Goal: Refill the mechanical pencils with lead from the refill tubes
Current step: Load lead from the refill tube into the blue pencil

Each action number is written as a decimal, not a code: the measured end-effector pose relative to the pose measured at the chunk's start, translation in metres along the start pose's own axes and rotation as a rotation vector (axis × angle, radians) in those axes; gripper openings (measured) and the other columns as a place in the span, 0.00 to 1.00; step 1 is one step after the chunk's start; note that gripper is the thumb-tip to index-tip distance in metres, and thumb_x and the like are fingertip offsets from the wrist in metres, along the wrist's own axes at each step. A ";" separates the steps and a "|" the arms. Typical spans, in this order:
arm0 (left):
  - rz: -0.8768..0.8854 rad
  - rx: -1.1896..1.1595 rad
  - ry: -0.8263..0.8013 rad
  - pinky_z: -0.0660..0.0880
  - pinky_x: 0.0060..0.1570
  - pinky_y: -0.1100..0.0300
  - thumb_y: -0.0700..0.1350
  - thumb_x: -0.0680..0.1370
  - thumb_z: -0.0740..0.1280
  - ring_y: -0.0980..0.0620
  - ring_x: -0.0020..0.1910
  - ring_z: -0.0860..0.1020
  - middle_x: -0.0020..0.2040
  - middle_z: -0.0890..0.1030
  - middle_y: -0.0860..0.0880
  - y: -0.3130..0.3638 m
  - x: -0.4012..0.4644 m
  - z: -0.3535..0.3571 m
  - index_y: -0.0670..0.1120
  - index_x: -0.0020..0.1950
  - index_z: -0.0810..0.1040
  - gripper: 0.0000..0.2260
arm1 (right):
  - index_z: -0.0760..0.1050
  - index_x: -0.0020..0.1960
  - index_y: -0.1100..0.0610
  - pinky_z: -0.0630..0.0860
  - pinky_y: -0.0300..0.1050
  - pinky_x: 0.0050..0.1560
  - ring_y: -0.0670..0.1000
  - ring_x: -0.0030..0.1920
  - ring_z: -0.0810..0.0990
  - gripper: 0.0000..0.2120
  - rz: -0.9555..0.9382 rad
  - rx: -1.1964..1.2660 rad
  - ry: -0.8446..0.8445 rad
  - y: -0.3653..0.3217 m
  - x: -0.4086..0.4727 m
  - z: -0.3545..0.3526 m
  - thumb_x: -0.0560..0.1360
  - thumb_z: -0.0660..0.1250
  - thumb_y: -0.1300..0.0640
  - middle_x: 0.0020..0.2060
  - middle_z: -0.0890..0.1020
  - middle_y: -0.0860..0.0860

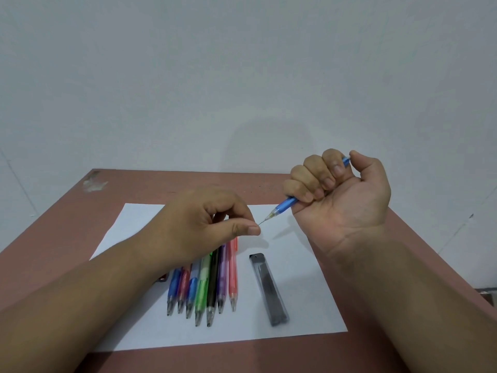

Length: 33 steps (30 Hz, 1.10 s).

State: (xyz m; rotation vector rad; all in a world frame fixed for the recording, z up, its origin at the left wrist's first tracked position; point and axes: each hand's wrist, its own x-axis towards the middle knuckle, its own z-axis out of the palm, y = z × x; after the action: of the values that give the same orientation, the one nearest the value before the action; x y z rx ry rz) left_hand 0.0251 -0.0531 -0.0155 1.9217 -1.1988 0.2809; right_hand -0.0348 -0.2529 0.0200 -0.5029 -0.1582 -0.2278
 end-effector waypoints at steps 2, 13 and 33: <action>0.003 0.000 0.009 0.70 0.35 0.68 0.60 0.73 0.70 0.56 0.35 0.77 0.39 0.82 0.61 0.000 0.000 0.001 0.60 0.40 0.82 0.06 | 0.59 0.32 0.55 0.58 0.42 0.28 0.49 0.26 0.57 0.18 0.005 -0.001 -0.005 0.001 0.000 0.000 0.78 0.51 0.48 0.27 0.59 0.49; 0.030 -0.015 0.048 0.71 0.34 0.67 0.59 0.73 0.71 0.56 0.34 0.76 0.37 0.81 0.59 0.002 0.000 0.003 0.60 0.40 0.81 0.05 | 0.60 0.31 0.56 0.59 0.41 0.26 0.48 0.25 0.58 0.19 0.018 0.029 -0.002 0.005 -0.001 0.000 0.78 0.51 0.48 0.26 0.60 0.49; -0.072 0.065 -0.002 0.72 0.38 0.67 0.65 0.72 0.70 0.54 0.40 0.78 0.40 0.81 0.61 -0.002 -0.002 -0.003 0.58 0.42 0.82 0.11 | 0.76 0.68 0.57 0.81 0.50 0.51 0.48 0.35 0.78 0.15 0.171 -0.385 0.132 0.021 0.003 -0.002 0.83 0.62 0.63 0.39 0.74 0.51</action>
State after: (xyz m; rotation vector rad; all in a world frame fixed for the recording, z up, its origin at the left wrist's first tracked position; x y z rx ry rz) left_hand 0.0260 -0.0495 -0.0157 2.0170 -1.1317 0.2827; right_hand -0.0267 -0.2358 0.0093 -0.8771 0.0600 -0.1230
